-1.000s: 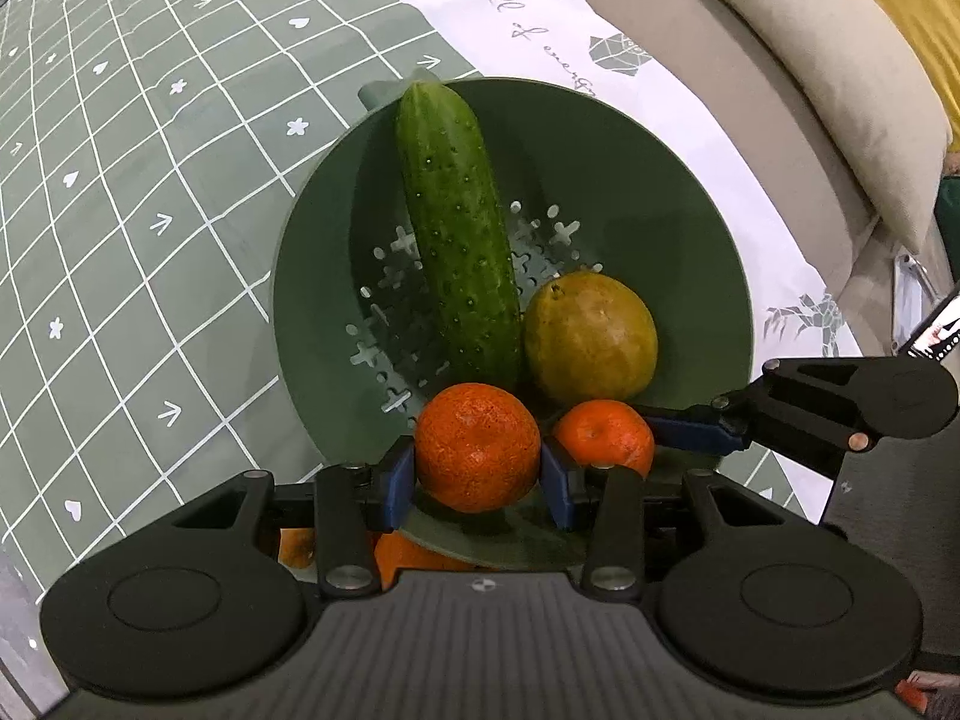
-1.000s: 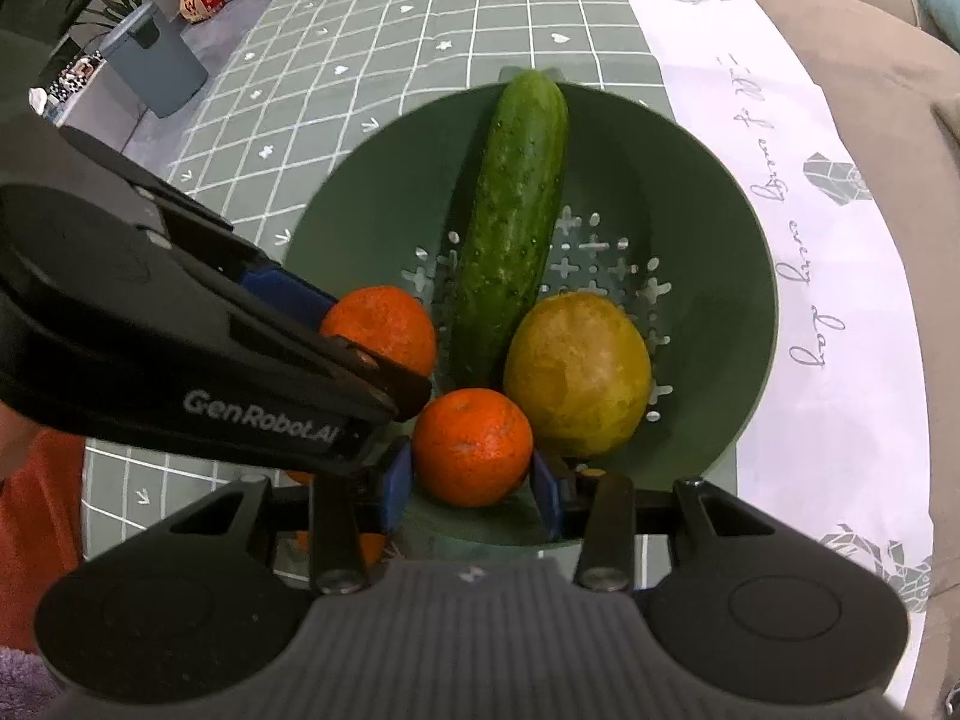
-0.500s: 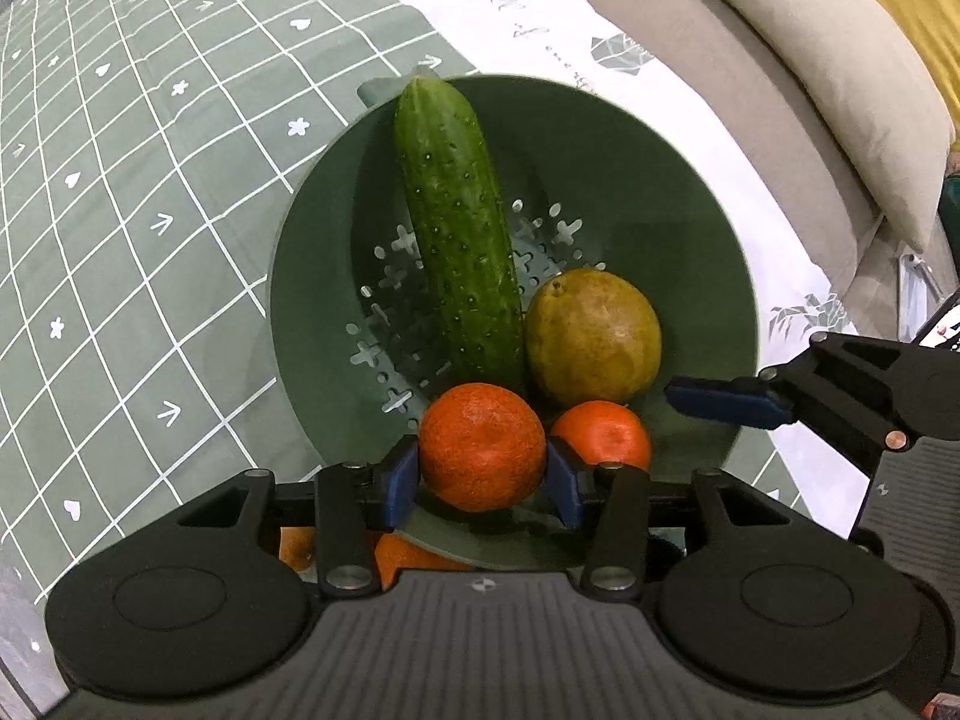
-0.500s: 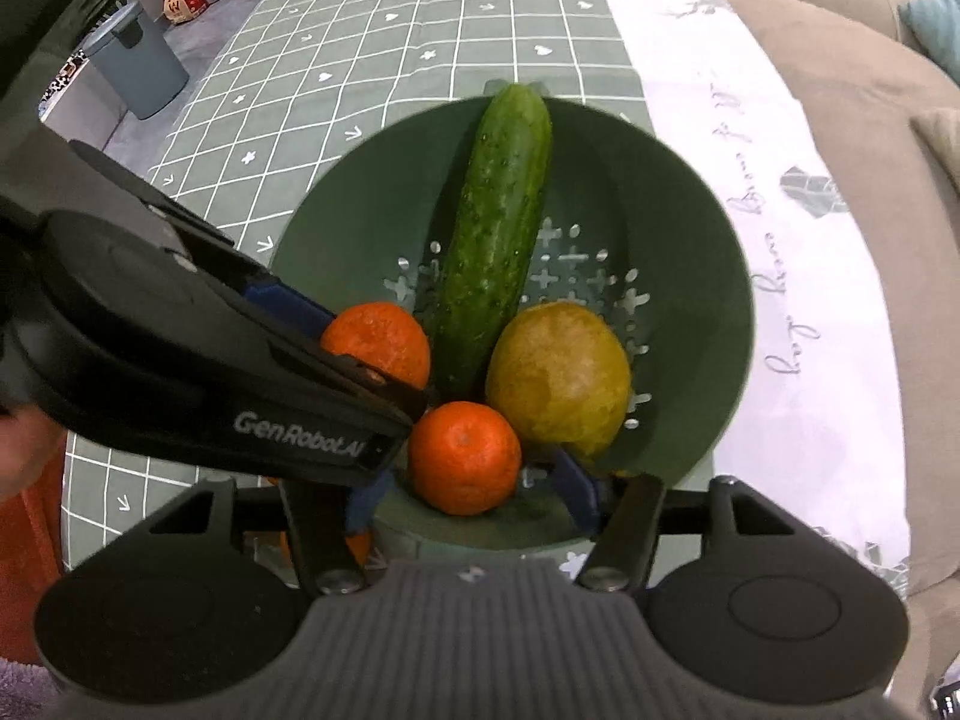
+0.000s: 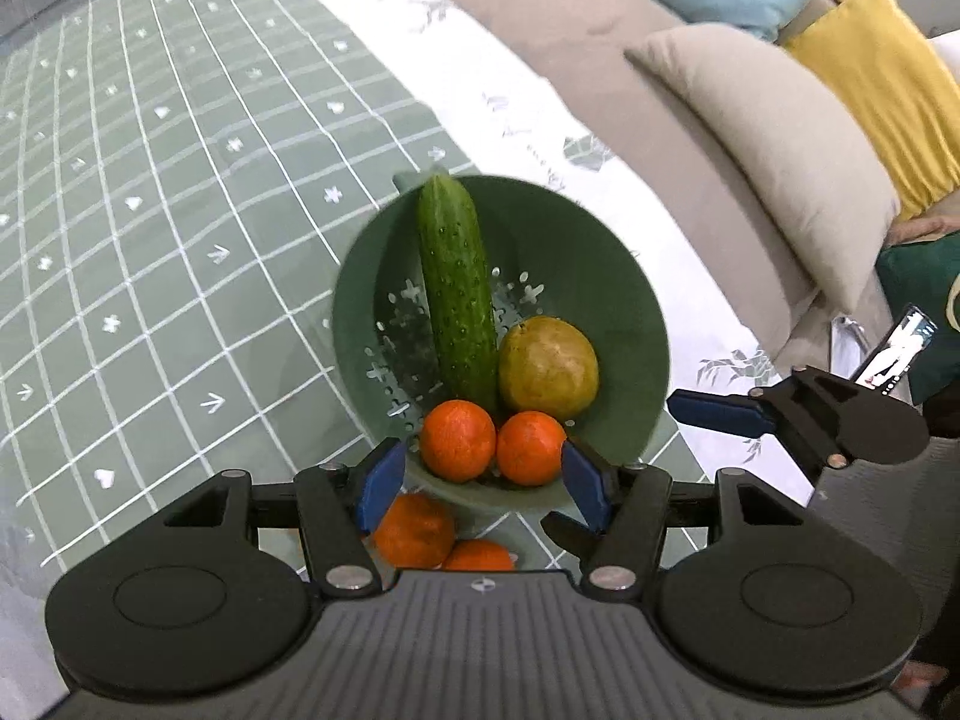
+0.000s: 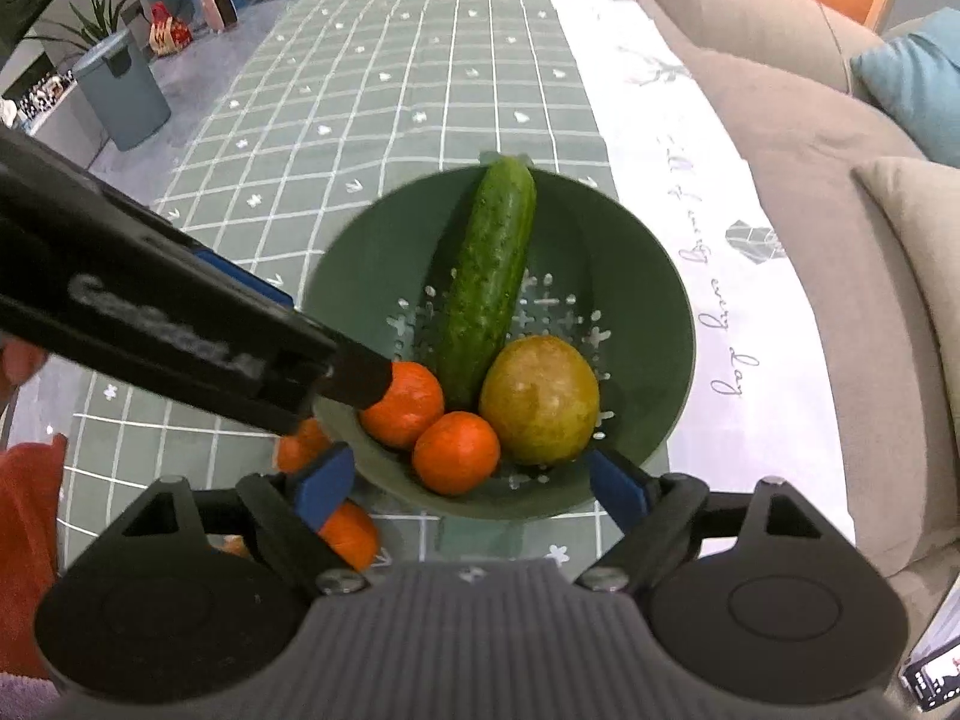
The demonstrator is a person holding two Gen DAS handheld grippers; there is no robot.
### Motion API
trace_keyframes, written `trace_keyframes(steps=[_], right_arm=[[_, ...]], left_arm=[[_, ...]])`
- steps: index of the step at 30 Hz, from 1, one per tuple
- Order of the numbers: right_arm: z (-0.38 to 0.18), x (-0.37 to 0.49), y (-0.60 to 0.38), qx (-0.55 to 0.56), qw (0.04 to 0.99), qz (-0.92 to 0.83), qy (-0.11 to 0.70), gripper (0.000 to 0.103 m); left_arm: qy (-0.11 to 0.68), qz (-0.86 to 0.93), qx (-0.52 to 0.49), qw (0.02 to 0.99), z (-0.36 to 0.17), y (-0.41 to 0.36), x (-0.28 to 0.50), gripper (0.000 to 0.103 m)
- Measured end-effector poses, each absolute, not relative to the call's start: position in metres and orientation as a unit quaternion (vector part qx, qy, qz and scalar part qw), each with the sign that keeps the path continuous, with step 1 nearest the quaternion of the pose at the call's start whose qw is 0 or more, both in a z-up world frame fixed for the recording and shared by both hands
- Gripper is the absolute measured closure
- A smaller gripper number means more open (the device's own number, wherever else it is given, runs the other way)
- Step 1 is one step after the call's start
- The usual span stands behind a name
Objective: Organize fruits
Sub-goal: 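Lower both tangerines into the colander and open both tools, then withdraw both tools from the colander toward the remaining fruits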
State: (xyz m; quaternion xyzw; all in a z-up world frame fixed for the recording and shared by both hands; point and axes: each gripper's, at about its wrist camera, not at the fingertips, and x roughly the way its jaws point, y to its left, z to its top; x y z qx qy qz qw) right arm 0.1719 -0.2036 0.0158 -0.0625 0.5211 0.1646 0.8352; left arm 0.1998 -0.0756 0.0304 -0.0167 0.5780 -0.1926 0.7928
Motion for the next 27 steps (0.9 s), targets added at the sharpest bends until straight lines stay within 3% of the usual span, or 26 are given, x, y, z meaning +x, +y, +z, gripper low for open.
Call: trace_keyframes(steps=[12, 27], right_arm=[[0.028, 0.108, -0.192, -0.024, 0.873, 0.143, 0.465, 0.02], [-0.032, 0.037, -0.193, -0.008, 0.875, 0.096, 0.475, 0.026]], left_arm=[[0.501, -0.18, -0.03, 0.846, 0.052, -0.038, 0.125, 0.033], [0.507, -0.159, -0.06, 0.845, -0.011, -0.016, 0.057, 0.034]])
